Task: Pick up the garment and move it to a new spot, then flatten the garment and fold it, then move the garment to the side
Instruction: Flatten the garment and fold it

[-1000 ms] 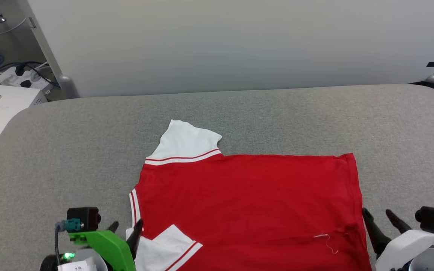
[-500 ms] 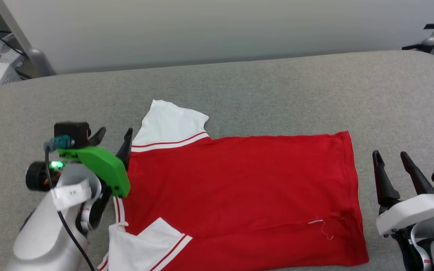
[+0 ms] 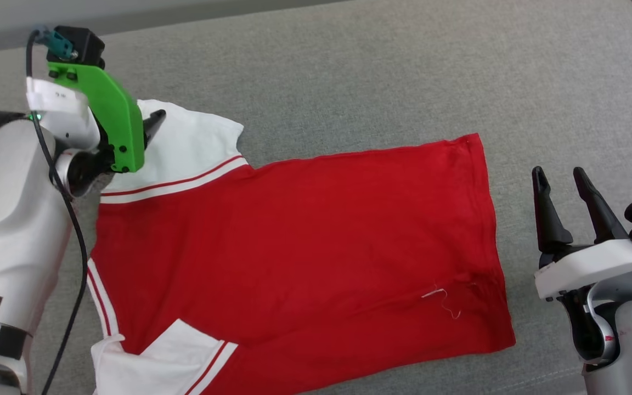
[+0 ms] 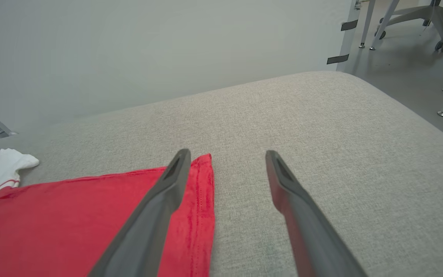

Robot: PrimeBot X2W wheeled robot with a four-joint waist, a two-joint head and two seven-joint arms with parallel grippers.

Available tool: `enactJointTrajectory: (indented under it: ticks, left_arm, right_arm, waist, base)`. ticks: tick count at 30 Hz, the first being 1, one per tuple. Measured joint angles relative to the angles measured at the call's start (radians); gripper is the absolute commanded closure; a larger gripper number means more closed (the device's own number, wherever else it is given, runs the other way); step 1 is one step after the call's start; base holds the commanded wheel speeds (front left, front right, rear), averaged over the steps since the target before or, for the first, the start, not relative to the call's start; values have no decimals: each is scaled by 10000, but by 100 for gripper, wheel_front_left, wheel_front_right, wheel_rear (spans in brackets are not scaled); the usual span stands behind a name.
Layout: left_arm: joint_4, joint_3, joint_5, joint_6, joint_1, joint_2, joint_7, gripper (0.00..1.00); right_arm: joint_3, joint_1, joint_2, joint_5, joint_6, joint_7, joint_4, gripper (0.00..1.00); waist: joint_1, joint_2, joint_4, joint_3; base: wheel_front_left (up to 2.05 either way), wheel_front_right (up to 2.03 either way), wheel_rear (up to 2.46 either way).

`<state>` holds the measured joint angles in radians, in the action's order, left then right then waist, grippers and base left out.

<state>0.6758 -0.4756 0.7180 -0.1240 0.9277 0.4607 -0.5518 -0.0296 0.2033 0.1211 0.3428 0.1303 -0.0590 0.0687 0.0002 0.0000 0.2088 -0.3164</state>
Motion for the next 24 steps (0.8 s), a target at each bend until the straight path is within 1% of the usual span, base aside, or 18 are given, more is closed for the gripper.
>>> enactJointTrajectory:
  ticks: [2, 9, 11, 14, 15, 16, 17, 21, 24]
  left_arm:
    - [249, -215, 79, -38, 424, 153, -470, 0]
    - [1057, -1049, 29, -38, 1252, 569, -1427, 0]
    - [1377, -1208, -48, -42, 1429, 658, -1628, 0]
    - [1779, -1406, -107, -52, 1847, 706, -2220, 0]
    - [1902, -1409, -86, -54, 1955, 692, -2445, 3]
    - [2000, -1404, -48, -54, 2053, 685, -2621, 68]
    - [2063, -1398, -36, -54, 2110, 681, -2706, 100]
    - [2263, -1348, 52, -52, 2235, 640, -2746, 100]
    - [2313, -1407, 48, -50, 2231, 579, -2577, 100]
  right_arm:
    - [161, 97, 0, 52, 0, -38, 48, 0]
    - [577, 459, -35, 236, 2, -199, 128, 0]
    - [629, 493, -29, 364, 0, -240, 198, 0]
    - [700, 500, -4, 596, 0, -297, 288, 0]
    - [723, 501, 15, 675, 0, -303, 324, 0]
    - [742, 504, 35, 709, 0, -311, 351, 0]
    - [756, 508, 48, 784, 0, -324, 372, 0]
    - [932, 561, 144, 1141, 0, -309, 443, 0]
    - [1179, 646, 353, 1467, 0, -42, 568, 0]
  waist:
    - [0, 0, 169, -262]
    - [0, 0, 693, -1041]
    - [-1, 0, 840, -1219]
    - [-2, 0, 1025, -1400]
    - [-3, 0, 1078, -1447]
    - [-3, 0, 1122, -1489]
    - [-3, 1, 1151, -1517]
    - [-3, 0, 1231, -1570]
    - [-3, 0, 1201, -1492]
  base:
    - [0, 0, 0]
    - [0, 0, 0]
    - [0, 0, 0]
    - [0, 0, 0]
    - [0, 0, 0]
    - [0, 0, 0]
    - [0, 0, 0]
    - [0, 0, 0]
    - [0, 0, 0]
